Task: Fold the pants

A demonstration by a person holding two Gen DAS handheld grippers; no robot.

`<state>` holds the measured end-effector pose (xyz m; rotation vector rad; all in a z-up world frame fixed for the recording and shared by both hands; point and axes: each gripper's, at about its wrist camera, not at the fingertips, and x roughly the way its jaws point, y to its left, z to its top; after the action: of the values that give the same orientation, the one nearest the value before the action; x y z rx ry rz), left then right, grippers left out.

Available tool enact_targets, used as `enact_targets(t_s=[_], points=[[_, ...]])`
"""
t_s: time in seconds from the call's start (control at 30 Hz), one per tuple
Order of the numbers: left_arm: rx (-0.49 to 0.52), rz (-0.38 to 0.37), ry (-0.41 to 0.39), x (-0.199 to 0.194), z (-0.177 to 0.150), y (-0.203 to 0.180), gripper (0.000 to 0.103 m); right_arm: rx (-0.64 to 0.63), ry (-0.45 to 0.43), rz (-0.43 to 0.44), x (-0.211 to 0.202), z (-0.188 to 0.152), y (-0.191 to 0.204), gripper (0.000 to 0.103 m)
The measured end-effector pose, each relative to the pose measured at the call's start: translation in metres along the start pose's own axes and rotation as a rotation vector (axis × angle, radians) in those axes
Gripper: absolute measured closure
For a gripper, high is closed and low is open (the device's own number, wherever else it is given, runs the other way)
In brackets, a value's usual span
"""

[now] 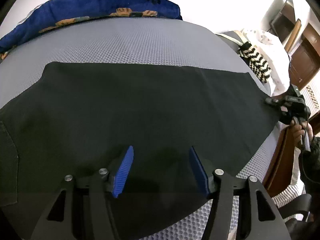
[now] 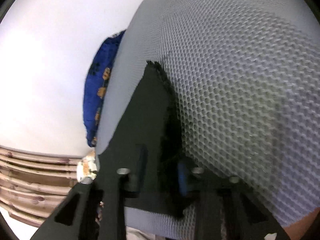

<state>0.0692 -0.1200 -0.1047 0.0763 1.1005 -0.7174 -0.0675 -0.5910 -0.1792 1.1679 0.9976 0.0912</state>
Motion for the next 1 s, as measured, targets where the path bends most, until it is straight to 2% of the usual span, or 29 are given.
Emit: enact_targets(t_s=[0.13, 0.27, 0.47, 0.6, 0.77, 0.9, 1.0], points=[[-0.02, -0.011, -0.003, -0.004, 0.001, 0.002, 0.043, -0.027, -0.031, -0.016, 0.004, -0.005, 0.024, 0.093], [-0.071, -0.013, -0.041, -0.021, 0.003, 0.017, 0.043, -0.082, -0.046, -0.004, 0.007, -0.015, 0.068, 0.094], [-0.132, 0.024, -0.116, -0.059, 0.004, 0.054, 0.043, -0.179, 0.006, 0.054, 0.046, -0.031, 0.146, 0.094], [-0.17, 0.062, -0.156, -0.085, -0.001, 0.083, 0.043, -0.24, 0.084, 0.091, 0.09, -0.045, 0.191, 0.094], [-0.221, 0.096, -0.191, -0.113, -0.01, 0.111, 0.043, -0.316, 0.21, 0.11, 0.165, -0.073, 0.241, 0.094], [-0.247, 0.112, -0.215, -0.133, -0.016, 0.128, 0.043, -0.358, 0.319, 0.088, 0.226, -0.105, 0.262, 0.094], [-0.266, 0.111, -0.234, -0.147, -0.022, 0.139, 0.043, -0.425, 0.399, 0.02, 0.269, -0.139, 0.273, 0.094]])
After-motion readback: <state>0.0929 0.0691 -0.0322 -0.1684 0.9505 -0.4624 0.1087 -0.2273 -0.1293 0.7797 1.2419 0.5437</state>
